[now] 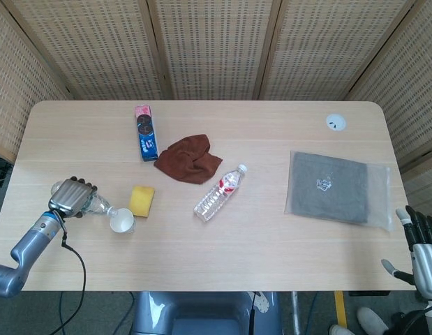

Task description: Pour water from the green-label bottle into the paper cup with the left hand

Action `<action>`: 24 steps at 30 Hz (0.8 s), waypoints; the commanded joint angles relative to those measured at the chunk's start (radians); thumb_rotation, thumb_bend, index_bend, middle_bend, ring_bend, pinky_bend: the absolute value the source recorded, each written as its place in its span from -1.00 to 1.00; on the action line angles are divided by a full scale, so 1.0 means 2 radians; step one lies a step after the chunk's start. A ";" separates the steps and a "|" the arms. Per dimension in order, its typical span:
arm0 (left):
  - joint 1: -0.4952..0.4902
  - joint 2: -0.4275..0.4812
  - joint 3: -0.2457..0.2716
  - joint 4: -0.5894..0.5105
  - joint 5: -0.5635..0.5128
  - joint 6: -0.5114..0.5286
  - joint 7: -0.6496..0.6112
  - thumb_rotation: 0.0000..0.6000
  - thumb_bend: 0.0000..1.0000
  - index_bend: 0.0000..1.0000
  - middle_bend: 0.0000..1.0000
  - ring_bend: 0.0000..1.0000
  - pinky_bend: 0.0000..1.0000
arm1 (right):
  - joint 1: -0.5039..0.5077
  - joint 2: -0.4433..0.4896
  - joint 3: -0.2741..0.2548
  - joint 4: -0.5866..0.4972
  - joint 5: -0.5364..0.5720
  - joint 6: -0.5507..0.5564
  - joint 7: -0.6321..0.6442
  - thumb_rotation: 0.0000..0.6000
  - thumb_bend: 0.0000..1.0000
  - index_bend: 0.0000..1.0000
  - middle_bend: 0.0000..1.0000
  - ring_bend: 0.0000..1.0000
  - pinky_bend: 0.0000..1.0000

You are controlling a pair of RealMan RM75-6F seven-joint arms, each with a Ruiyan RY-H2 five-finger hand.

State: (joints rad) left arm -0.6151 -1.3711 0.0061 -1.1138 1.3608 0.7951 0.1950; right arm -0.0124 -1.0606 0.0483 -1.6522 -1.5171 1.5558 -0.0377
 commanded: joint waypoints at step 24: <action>0.002 0.006 0.000 -0.006 -0.003 0.010 0.005 1.00 0.06 0.10 -0.10 -0.38 -0.25 | -0.001 0.000 0.000 0.000 0.000 0.000 0.000 1.00 -1.00 -1.00 -1.00 -1.00 -1.00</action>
State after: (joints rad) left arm -0.6147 -1.3594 0.0061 -1.1322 1.3532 0.8141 0.2247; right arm -0.0141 -1.0602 0.0488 -1.6515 -1.5180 1.5564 -0.0383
